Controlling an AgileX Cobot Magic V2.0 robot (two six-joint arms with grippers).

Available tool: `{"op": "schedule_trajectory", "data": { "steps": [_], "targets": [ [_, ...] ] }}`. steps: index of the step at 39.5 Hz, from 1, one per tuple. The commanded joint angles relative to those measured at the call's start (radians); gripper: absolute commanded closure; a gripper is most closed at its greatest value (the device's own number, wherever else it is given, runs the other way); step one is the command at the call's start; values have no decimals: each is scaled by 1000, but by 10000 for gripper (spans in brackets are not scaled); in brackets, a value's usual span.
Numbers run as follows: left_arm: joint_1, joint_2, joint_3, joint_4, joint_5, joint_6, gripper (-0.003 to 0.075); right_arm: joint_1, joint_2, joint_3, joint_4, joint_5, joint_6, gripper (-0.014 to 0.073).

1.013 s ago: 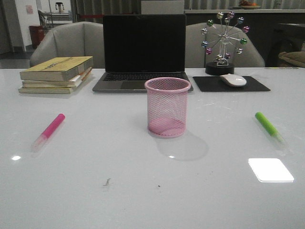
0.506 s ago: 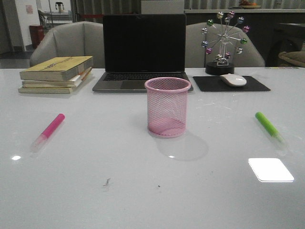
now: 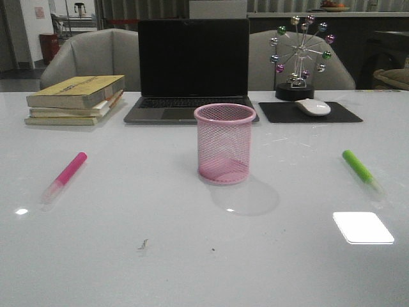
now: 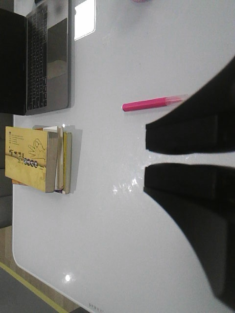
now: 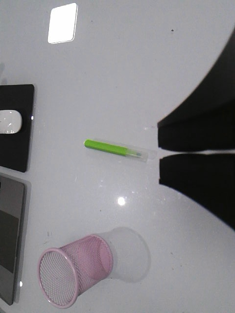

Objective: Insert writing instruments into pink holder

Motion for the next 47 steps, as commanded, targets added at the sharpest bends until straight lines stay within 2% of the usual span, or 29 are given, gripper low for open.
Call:
{"op": "schedule_trajectory", "data": {
  "steps": [1,5,17,25,47],
  "targets": [
    [-1,3,-34,-11,-74,-7,390,-3,5,-36,-9,-71,-1,236],
    [-1,3,-34,-15,-74,-7,342,-3,5,-36,-9,-71,-1,176],
    [-1,3,-34,-15,-61,-7,345,-3,11,-27,-5,-38,6,176],
    [-1,3,-34,-16,-34,-7,345,-8,178,-62,-5,-20,93,176],
    [-1,3,-34,-16,-34,-7,345,-8,1003,-756,-19,216,86,176]
  ]
}}
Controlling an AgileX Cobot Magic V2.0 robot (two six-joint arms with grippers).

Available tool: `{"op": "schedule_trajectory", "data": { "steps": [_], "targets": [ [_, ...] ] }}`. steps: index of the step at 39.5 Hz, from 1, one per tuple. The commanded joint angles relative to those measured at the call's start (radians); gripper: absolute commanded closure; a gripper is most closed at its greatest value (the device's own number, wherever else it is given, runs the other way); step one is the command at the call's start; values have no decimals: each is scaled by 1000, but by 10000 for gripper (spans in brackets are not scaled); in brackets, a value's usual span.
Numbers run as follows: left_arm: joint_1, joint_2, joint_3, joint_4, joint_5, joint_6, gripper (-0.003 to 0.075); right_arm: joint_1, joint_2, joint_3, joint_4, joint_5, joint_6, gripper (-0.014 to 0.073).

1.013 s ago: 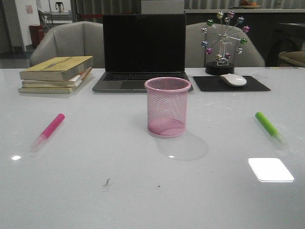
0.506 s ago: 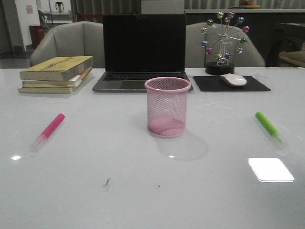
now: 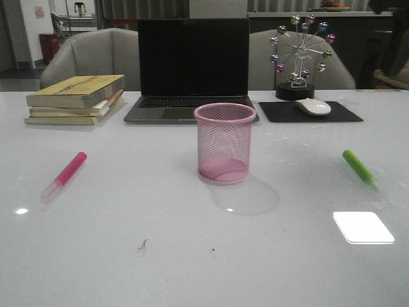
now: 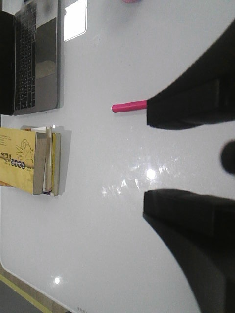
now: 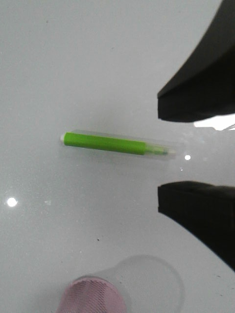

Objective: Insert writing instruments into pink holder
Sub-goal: 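Lower the right gripper over the green marker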

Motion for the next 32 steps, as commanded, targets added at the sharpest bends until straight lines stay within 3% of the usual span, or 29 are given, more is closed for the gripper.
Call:
{"op": "schedule_trajectory", "data": {
  "steps": [1,11,32],
  "targets": [
    [-1,3,-34,-8,-70,-7,345,-8,91,-156,-9,36,-4,176],
    [-1,3,-34,-8,-70,-7,346,-8,326,-343,-10,141,-4,176],
    [-1,3,-34,-8,-70,-7,346,-8,430,-349,-55,11,-4,176]
  ]
}}
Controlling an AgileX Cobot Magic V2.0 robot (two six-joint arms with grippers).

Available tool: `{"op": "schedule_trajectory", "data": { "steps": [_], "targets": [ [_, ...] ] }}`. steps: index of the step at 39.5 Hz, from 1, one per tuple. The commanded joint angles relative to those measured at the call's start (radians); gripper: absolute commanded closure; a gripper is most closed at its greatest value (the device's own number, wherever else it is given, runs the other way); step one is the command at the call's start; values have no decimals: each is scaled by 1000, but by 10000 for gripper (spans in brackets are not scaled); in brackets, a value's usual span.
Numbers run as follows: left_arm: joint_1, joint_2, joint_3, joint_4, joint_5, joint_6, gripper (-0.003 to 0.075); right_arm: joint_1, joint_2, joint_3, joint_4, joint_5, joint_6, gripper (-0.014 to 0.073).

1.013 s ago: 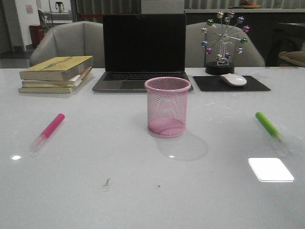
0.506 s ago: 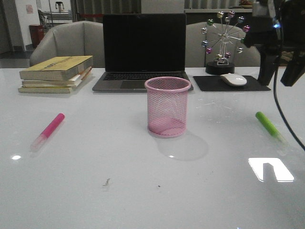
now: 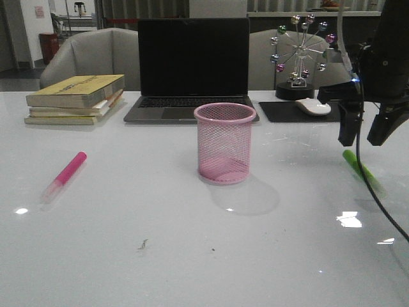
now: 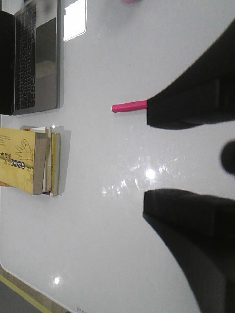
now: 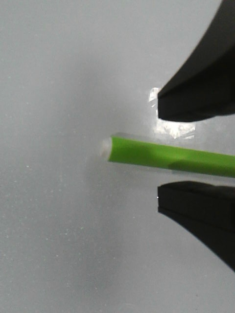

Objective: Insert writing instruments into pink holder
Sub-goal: 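Lower the right gripper over the green marker, then close the right gripper on the green marker and lift it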

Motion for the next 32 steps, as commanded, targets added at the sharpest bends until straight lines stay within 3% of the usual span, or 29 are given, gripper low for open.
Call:
{"op": "schedule_trajectory", "data": {
  "steps": [1,32],
  "targets": [
    [-1,3,-34,-8,-71,-7,346,-8,-50,-35,-11,-57,-4,176],
    [-1,3,-34,-8,-71,-7,346,-8,31,-35,-11,-71,-4,176]
  ]
}}
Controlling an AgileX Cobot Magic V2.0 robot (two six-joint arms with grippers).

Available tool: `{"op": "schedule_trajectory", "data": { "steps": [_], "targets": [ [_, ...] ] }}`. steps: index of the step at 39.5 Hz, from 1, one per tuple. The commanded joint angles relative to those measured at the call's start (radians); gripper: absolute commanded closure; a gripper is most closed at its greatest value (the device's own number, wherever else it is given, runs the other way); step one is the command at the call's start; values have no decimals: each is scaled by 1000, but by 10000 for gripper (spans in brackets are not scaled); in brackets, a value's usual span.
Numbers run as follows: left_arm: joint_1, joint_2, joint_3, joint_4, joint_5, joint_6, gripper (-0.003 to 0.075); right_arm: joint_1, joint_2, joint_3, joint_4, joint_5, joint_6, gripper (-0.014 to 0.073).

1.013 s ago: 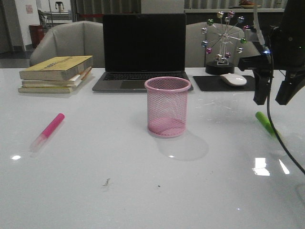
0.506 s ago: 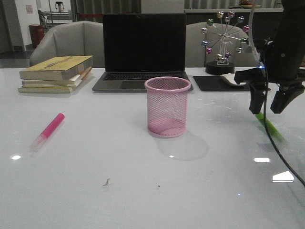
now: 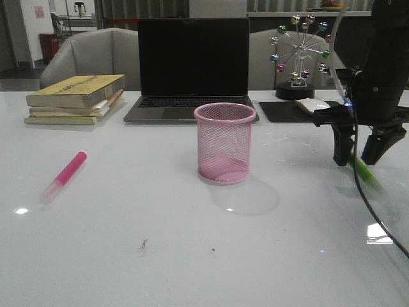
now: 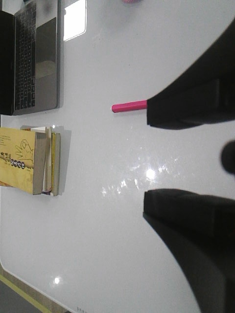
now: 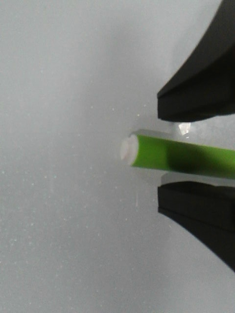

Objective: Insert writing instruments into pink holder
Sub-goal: 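Close the right gripper on the green marker and lift it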

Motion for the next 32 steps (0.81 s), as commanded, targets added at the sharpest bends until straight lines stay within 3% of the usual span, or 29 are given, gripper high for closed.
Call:
{"op": "schedule_trajectory", "data": {
  "steps": [1,15,28,32],
  "targets": [
    [-1,3,-34,-8,-71,-7,346,-8,-52,-31,-9,-22,-4,176],
    [-1,3,-34,-8,-71,-7,346,-8,8,-31,-9,31,-4,199],
    [-1,3,-34,-5,-71,-7,346,-8,32,-31,-9,48,-4,530],
    [-1,3,-34,-5,-71,-7,346,-8,29,-31,-9,54,-4,571]
  ]
}}
